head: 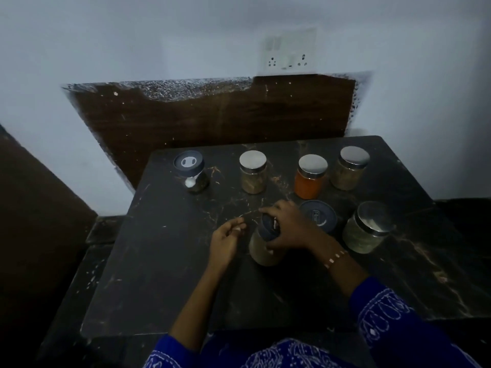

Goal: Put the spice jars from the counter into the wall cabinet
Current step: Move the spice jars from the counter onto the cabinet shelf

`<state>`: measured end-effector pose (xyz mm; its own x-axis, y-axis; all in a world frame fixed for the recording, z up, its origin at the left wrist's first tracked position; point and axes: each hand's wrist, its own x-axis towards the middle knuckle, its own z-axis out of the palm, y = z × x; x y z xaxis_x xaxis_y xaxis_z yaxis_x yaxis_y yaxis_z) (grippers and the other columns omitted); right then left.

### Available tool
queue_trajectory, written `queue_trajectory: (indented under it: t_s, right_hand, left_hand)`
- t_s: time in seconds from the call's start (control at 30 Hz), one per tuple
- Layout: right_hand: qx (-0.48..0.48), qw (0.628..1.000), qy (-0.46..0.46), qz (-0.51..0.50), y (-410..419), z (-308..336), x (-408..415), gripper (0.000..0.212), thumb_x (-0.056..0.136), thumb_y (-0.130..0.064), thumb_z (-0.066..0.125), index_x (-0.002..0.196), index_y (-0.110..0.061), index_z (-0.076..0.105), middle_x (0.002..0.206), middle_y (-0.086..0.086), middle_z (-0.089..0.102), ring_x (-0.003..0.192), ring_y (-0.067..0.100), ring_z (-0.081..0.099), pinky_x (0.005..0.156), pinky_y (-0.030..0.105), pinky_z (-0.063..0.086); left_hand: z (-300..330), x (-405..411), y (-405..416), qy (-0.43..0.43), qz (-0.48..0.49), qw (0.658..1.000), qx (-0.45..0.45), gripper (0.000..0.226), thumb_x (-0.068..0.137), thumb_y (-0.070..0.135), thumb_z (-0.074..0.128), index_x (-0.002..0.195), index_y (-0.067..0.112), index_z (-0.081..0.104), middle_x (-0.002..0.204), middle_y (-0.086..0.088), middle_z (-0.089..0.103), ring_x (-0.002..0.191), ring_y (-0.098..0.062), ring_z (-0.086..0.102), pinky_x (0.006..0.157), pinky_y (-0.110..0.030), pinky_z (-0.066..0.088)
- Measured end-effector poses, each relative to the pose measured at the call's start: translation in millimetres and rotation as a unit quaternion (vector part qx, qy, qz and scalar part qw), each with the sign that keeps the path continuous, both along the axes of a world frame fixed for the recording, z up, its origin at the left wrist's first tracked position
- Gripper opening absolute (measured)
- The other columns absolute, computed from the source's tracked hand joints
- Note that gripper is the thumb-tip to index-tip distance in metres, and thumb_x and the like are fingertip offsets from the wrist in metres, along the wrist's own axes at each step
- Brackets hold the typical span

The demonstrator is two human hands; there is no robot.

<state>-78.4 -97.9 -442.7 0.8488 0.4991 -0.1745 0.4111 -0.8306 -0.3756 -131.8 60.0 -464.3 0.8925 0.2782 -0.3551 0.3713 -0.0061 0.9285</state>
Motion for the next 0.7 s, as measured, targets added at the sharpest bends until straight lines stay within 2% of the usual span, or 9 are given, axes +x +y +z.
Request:
queue_trajectory:
  t_s: [0.1,0.17,0.2,0.27,0.37,0.5,0.6,0.63,0.7]
  right_hand:
    - [0.167,0.983,0.062,-0.036,-0.9,21.7,6.2,0.086,0.062,-0.034,0.083,0.136,-0.027,0.041,0.136,0.003,0.043,0.125,0.02,0.042,0.103,0.037,0.042]
    - [0.262,0.959,0.106,-0.034,2.4,43.7,9.1,0.082,0.063,-0.026,0.084,0.135,-0.027,0.044,0.137,-0.002,0.043,0.124,0.013,0.044,0.097,0.029,0.047]
    - [0.297,0.946,0.126,-0.03,4.8,55.2,10.4,0.079,0.065,-0.023,0.083,0.134,-0.028,0.044,0.136,-0.004,0.044,0.121,0.009,0.045,0.092,0.022,0.047]
    - [0.34,0.929,0.143,-0.016,9.6,75.1,14.4,0.074,0.067,-0.018,0.081,0.132,-0.031,0.046,0.132,-0.008,0.047,0.116,0.003,0.047,0.085,0.013,0.047]
    - [0.394,0.908,0.145,-0.009,16.0,93.2,20.5,0.065,0.07,-0.014,0.078,0.126,-0.033,0.05,0.13,-0.008,0.053,0.117,0.002,0.052,0.089,0.017,0.05]
    - [0.456,0.881,0.071,-0.103,27.3,99.5,28.4,0.054,0.077,-0.014,0.072,0.126,-0.024,0.052,0.13,0.0,0.054,0.118,0.012,0.054,0.088,0.022,0.053]
    - [0.424,0.885,0.083,-0.172,39.4,91.5,34.1,0.055,0.079,-0.025,0.07,0.13,-0.026,0.048,0.132,0.001,0.052,0.117,0.017,0.055,0.094,0.036,0.051]
    - [0.45,0.864,0.122,-0.189,45.0,87.9,32.7,0.054,0.08,-0.026,0.069,0.128,-0.028,0.046,0.13,0.001,0.054,0.114,0.019,0.057,0.094,0.04,0.052]
    - [0.548,0.784,0.194,-0.218,56.8,82.7,27.9,0.053,0.077,-0.028,0.068,0.125,-0.024,0.047,0.125,0.003,0.059,0.106,0.02,0.063,0.088,0.041,0.055]
  left_hand:
    - [8.3,-3.8,10.7,0.0,0.032,0.999,-0.041,0.024,0.094,0.005,0.045,0.11,0.003,0.063,0.107,-0.02,0.066,0.101,-0.031,0.063,0.09,-0.039,0.051]
    - [18.5,-4.9,18.9,0.053,0.023,0.991,-0.123,0.034,0.097,0.029,0.04,0.115,0.009,0.06,0.099,-0.016,0.066,0.09,-0.029,0.063,0.076,-0.038,0.054]
    - [23.4,-5.0,24.3,0.092,-0.012,0.978,-0.185,0.044,0.096,0.046,0.034,0.117,0.016,0.058,0.1,-0.014,0.065,0.09,-0.029,0.063,0.073,-0.04,0.054]
    - [30.3,-1.7,35.6,0.125,-0.098,0.933,-0.323,0.063,0.087,0.068,0.022,0.122,0.025,0.053,0.114,-0.018,0.063,0.098,-0.037,0.062,0.081,-0.049,0.052]
    - [42.9,9.7,42.1,0.095,-0.133,0.887,-0.432,0.071,0.083,0.072,0.022,0.129,0.025,0.049,0.12,-0.024,0.06,0.095,-0.039,0.065,0.078,-0.048,0.056]
    - [60.3,31.2,38.3,-0.01,-0.066,0.902,-0.426,0.054,0.088,0.056,0.034,0.123,0.02,0.054,0.11,-0.014,0.067,0.093,-0.028,0.066,0.067,-0.037,0.059]
    - [65.5,42.6,43.2,-0.124,-0.027,0.927,-0.353,0.06,0.078,0.036,0.059,0.131,0.013,0.045,0.12,-0.016,0.061,0.092,-0.02,0.068,0.064,-0.03,0.058]
    - [66.0,44.9,45.3,-0.16,-0.021,0.938,-0.308,0.066,0.073,0.029,0.069,0.132,0.014,0.043,0.124,-0.015,0.058,0.095,-0.02,0.067,0.065,-0.028,0.057]
    - [69.2,45.8,45.7,-0.231,-0.034,0.951,-0.201,0.074,0.063,0.021,0.076,0.13,0.02,0.043,0.122,-0.005,0.058,0.1,-0.015,0.065,0.071,-0.028,0.058]
